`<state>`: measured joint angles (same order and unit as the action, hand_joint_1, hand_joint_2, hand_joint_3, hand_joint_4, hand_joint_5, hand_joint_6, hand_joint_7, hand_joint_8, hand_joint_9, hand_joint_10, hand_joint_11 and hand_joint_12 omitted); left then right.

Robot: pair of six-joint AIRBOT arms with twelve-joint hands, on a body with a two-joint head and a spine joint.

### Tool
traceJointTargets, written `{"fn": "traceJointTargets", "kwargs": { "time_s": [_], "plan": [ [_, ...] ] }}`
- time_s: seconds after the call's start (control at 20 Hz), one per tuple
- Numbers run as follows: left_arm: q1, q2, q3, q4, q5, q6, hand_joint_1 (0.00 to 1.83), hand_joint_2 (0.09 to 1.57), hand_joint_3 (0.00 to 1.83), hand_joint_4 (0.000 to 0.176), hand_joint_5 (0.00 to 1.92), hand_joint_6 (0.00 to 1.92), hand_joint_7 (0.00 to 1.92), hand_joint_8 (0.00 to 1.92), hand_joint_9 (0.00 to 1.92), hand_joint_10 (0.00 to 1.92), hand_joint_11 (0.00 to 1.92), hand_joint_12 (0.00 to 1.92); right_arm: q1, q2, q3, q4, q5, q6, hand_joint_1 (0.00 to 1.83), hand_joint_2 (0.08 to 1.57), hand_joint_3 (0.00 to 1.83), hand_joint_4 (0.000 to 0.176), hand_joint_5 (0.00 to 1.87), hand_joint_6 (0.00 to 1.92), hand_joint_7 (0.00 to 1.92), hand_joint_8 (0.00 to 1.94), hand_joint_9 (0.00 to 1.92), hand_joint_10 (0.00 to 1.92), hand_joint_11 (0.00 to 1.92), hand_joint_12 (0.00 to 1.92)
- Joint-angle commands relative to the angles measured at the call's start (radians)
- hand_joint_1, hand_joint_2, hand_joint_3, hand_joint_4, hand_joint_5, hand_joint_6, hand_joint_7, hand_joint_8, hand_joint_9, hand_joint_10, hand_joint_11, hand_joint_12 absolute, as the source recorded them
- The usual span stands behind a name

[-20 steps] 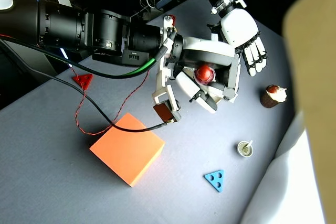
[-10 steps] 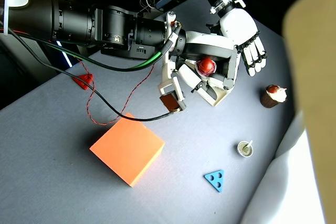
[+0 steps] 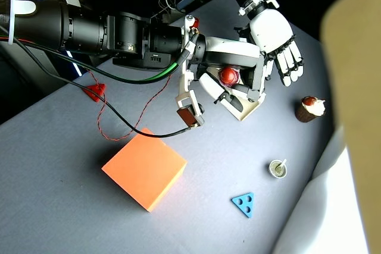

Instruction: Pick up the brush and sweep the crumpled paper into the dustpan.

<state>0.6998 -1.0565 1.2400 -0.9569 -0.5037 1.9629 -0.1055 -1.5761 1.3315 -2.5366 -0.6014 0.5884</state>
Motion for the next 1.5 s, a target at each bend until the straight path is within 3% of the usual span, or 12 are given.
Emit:
{"fn": "traceJointTargets", "kwargs": {
  "time_s": [0.0, 0.2, 0.25, 0.35, 0.4, 0.55, 0.75, 0.95, 1.05, 1.1, 1.35, 1.45],
  "plan": [
    [-0.014, 0.006, 0.002, 0.033, -0.089, 0.006, 1.06, 1.12, 0.0, 0.061, 0.97, 1.0, 0.26, 0.0, 0.19, 0.0, 0.07, 0.36, 0.007, 0.018, -0.008, -0.071, -0.126, -0.009, 1.45, 1.14, 0.0, 0.0, 0.97, 1.92, 1.05, 1.94, 1.37, 1.92, 1.53, 1.92],
    [-0.014, 0.005, 0.002, 0.033, -0.094, 0.007, 1.05, 1.12, 0.0, 0.085, 0.97, 1.0, 0.26, 0.0, 0.17, 0.0, 0.04, 0.35, 0.008, 0.071, -0.036, -0.1, -0.111, -0.009, 1.45, 1.14, 0.0, 0.0, 0.98, 1.92, 1.04, 1.94, 1.37, 1.92, 1.54, 1.92],
    [-0.014, 0.005, 0.002, 0.033, -0.095, 0.007, 1.03, 1.12, 0.0, 0.139, 0.97, 0.99, 0.27, 0.0, 0.18, 0.0, 0.05, 0.35, 0.008, 0.087, -0.043, -0.1, -0.109, -0.009, 1.45, 1.14, 0.0, 0.0, 1.0, 1.92, 1.05, 1.94, 1.37, 1.92, 1.55, 1.92],
    [-0.017, 0.005, 0.003, 0.033, -0.095, 0.011, 1.02, 1.11, 0.0, 0.165, 0.99, 0.96, 0.3, 0.0, 0.22, 0.01, 0.07, 0.36, 0.011, 0.126, -0.068, -0.101, -0.109, -0.009, 1.46, 1.14, 0.0, 0.0, 1.01, 1.92, 1.04, 1.94, 1.38, 1.92, 1.55, 1.92],
    [-0.018, 0.005, 0.003, 0.033, -0.095, 0.011, 1.04, 1.11, 0.0, 0.12, 0.99, 0.96, 0.3, 0.0, 0.21, 0.0, 0.06, 0.35, 0.014, 0.144, -0.079, -0.102, -0.11, -0.009, 1.46, 1.14, 0.0, 0.0, 1.01, 1.92, 1.05, 1.94, 1.39, 1.92, 1.56, 1.92],
    [-0.021, 0.003, 0.003, 0.033, -0.095, 0.013, 1.06, 1.11, 0.0, 0.086, 1.0, 0.94, 0.29, 0.0, 0.2, 0.0, 0.04, 0.35, 0.018, 0.22, -0.147, -0.101, -0.106, -0.009, 1.43, 1.16, 0.0, 0.0, 1.02, 1.92, 1.06, 1.94, 1.39, 1.92, 1.55, 1.92],
    [-0.023, 0.003, 0.003, 0.033, -0.09, 0.014, 1.05, 1.1, 0.0, 0.12, 1.02, 0.92, 0.28, 0.0, 0.21, 0.0, 0.06, 0.36, 0.013, 0.308, -0.251, -0.085, -0.099, -0.017, 1.43, 1.15, 0.0, 0.0, 1.03, 1.92, 1.07, 1.94, 1.39, 1.92, 1.53, 1.92],
    [-0.026, 0.002, 0.003, 0.033, -0.092, 0.014, 1.1, 1.08, 0.0, 0.032, 1.07, 0.84, 0.28, 0.0, 0.2, 0.0, 0.06, 0.38, 0.011, 0.342, -0.311, -0.029, -0.094, -0.108, 1.43, 1.14, 0.0, 0.0, 1.01, 1.92, 1.11, 1.94, 1.39, 1.92, 1.54, 1.92],
    [-0.026, 0.002, 0.003, 0.033, -0.092, 0.014, 1.05, 1.09, 0.0, 0.121, 1.02, 0.91, 0.25, 0.0, 0.17, 0.0, 0.03, 0.37, 0.011, 0.354, -0.339, -0.018, -0.094, -0.137, 1.46, 1.13, 0.0, 0.0, 1.03, 1.92, 1.08, 1.94, 1.39, 1.92, 1.54, 1.92],
    [-0.026, 0.002, 0.002, 0.033, -0.092, 0.014, 1.06, 1.05, 0.0, 0.054, 0.87, 0.34, 0.24, 0.01, 0.18, 0.0, 0.04, 0.38, 0.011, 0.359, -0.349, -0.003, -0.093, -0.151, 1.46, 1.13, 0.0, 0.0, 1.0, 1.92, 1.07, 1.94, 1.39, 1.92, 1.54, 1.92],
    [-0.026, 0.002, 0.002, 0.033, -0.095, 0.014, 0.91, 0.98, 0.0, 0.161, 0.49, 0.0, 0.13, 0.0, 0.12, 0.0, 0.0, 0.38, 0.011, 0.378, -0.395, 0.013, -0.083, -0.195, 1.43, 1.14, 0.0, 0.0, 0.98, 1.92, 1.04, 1.94, 1.34, 1.92, 1.5, 1.92],
    [-0.026, 0.003, 0.002, 0.033, -0.097, 0.014, 0.87, 0.92, 0.0, 0.164, 0.28, 0.0, 0.09, 0.0, 0.12, 0.0, 0.0, 0.37, 0.011, 0.387, -0.404, 0.014, -0.061, -0.196, 1.41, 1.14, 0.0, 0.0, 0.98, 1.92, 1.06, 1.94, 1.35, 1.92, 1.5, 1.92]
  ]
}}
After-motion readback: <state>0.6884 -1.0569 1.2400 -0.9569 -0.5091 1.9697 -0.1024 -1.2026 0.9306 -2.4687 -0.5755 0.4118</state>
